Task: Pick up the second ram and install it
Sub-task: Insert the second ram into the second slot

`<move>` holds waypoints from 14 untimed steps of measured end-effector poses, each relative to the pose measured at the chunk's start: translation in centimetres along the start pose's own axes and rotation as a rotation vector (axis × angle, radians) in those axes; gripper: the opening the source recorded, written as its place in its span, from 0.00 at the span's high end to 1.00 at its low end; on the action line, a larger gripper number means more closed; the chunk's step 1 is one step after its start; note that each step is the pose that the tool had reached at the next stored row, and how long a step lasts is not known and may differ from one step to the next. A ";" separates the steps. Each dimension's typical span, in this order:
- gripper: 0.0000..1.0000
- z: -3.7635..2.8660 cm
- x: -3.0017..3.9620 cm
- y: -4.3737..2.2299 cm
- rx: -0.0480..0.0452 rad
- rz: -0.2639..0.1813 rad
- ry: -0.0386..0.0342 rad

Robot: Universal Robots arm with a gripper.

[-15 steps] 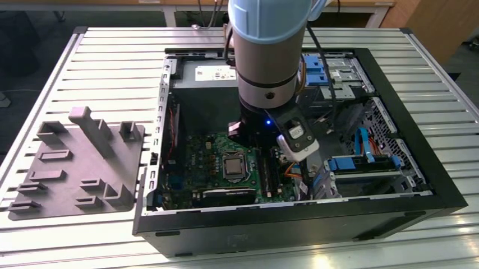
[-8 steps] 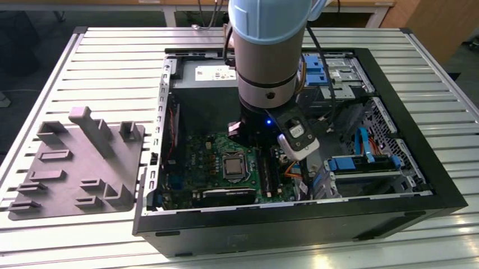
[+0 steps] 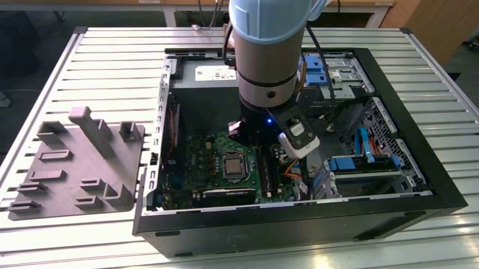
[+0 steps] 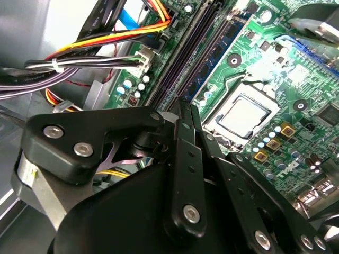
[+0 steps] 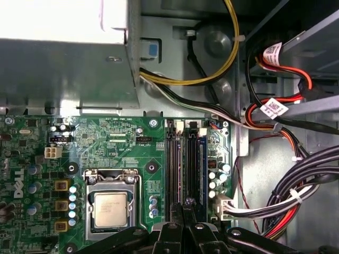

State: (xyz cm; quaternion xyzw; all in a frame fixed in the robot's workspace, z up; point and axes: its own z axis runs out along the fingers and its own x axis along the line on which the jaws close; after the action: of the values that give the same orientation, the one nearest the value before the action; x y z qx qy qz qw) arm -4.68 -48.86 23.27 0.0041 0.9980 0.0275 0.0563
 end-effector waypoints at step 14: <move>0.88 0.45 0.02 0.08 -0.0075 -0.008 0.0007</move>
State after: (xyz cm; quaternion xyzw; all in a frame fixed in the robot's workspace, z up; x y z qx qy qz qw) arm -4.65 -48.75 22.82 0.0000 0.9979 0.0310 0.0561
